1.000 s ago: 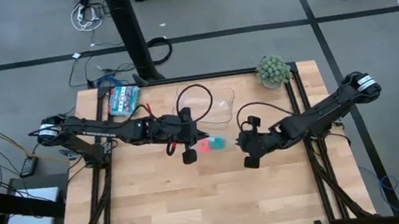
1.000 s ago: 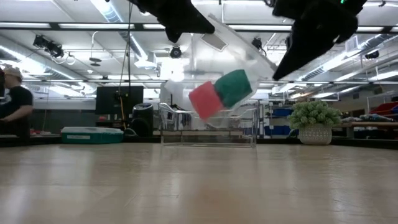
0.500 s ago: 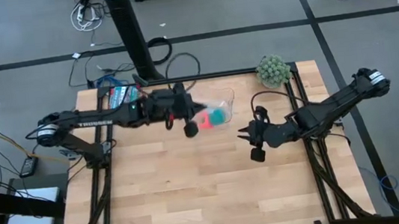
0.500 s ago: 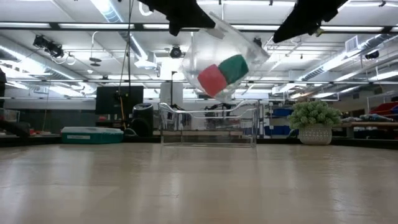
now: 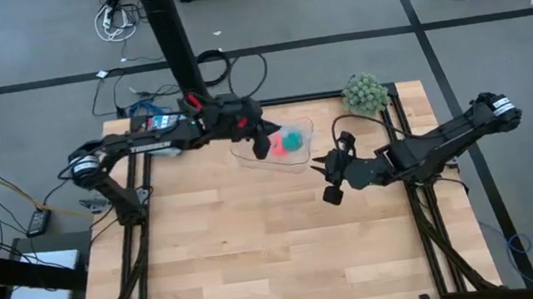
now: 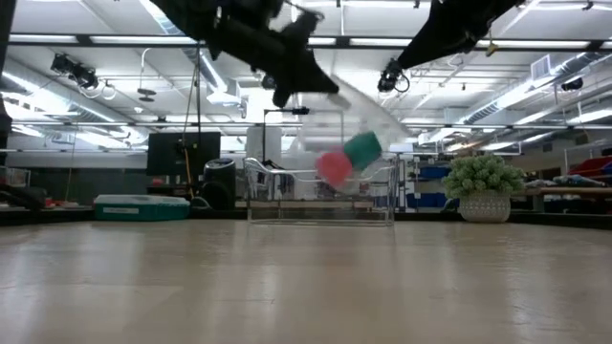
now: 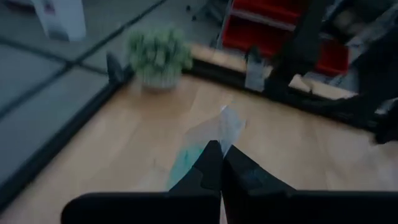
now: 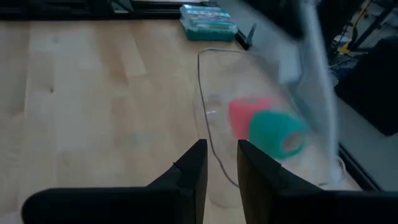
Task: Roll bandage
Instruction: Put the transparent zip bag into the transparent bin
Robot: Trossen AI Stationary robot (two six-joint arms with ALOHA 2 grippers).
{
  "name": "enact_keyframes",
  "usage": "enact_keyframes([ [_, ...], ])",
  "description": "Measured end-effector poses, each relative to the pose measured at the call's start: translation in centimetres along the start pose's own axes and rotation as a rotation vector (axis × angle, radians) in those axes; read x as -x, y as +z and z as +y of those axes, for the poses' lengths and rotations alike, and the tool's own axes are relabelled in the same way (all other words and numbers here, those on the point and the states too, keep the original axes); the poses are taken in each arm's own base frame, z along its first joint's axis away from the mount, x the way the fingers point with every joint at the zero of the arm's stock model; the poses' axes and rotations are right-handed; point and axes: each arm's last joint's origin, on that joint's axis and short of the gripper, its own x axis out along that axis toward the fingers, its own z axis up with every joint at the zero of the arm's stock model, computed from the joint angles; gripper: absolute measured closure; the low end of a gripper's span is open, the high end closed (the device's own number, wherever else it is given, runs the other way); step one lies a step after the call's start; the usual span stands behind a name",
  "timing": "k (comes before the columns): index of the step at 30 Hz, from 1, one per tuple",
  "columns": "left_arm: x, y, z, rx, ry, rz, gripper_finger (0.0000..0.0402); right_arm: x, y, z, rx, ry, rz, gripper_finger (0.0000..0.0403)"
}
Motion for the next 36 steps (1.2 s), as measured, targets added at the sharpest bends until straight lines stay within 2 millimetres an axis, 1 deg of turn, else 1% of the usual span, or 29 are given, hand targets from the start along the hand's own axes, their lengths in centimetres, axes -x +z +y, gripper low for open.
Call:
enact_keyframes([
  [2, -0.9, -0.8, 1.1, 0.058, 0.03, 0.03, 0.04, -0.1, 0.0, 0.0, -0.002, 0.0, 0.0, 0.0327],
  [5, -1.9, -1.8, 3.3, 0.19, 0.124, 0.048, 0.0399, -0.4, 0.0, 0.2, 0.001, 0.005, 0.004, 0.0329],
  [8, -2.6, -3.1, 5.4, 0.312, 0.182, 0.085, 0.0398, -0.5, -0.1, 0.4, 0.002, 0.02, 0.008, 0.033],
  [10, -3.1, -3.8, 6.5, 0.376, 0.209, 0.101, 0.0396, -0.8, -0.3, 0.6, 0.015, 0.024, 0.024, 0.033],
  [14, -3.9, -5.1, 7.7, 0.377, 0.251, 0.141, 0.0378, -1.5, -0.7, 1.2, 0.04, 0.021, 0.048, 0.0328],
  [16, -4.2, -5.6, 7.9, 0.355, 0.26, 0.16, 0.0361, -1.8, -0.9, 1.4, 0.049, 0.02, 0.059, 0.0328],
  [19, -4.3, -5.9, 7.8, 0.29, 0.251, 0.197, 0.0326, -1.8, -0.9, 1.4, 0.05, 0.019, 0.061, 0.0329],
  [21, -4.2, -6.3, 7.6, 0.251, 0.177, 0.251, 0.0299, -1.8, -0.9, 1.4, 0.044, 0.012, 0.058, 0.033],
  [24, -4.1, -6.6, 7.2, 0.215, 0.006, 0.316, 0.0265, -1.8, -0.8, 1.3, 0.041, 0.009, 0.054, 0.0329],
  [26, -4.0, -6.8, 6.9, 0.193, -0.041, 0.353, 0.0251, -1.9, -0.8, 1.2, 0.036, 0.002, 0.053, 0.0329],
  [29, -3.7, -6.6, 6.8, 0.144, -0.032, 0.446, 0.0244, -2.2, -0.6, 0.9, 0.02, -0.004, 0.049, 0.0328],
  [31, -3.5, -6.0, 7.0, 0.086, 0.021, 0.491, 0.0244, -2.3, -0.5, 0.8, 0.006, 0.014, 0.051, 0.0328],
  [36, -2.8, -2.8, 6.7, -0.09, 0.146, 0.546, 0.0244, -2.5, -0.4, 0.7, -0.017, 0.043, 0.053, 0.0328],
])
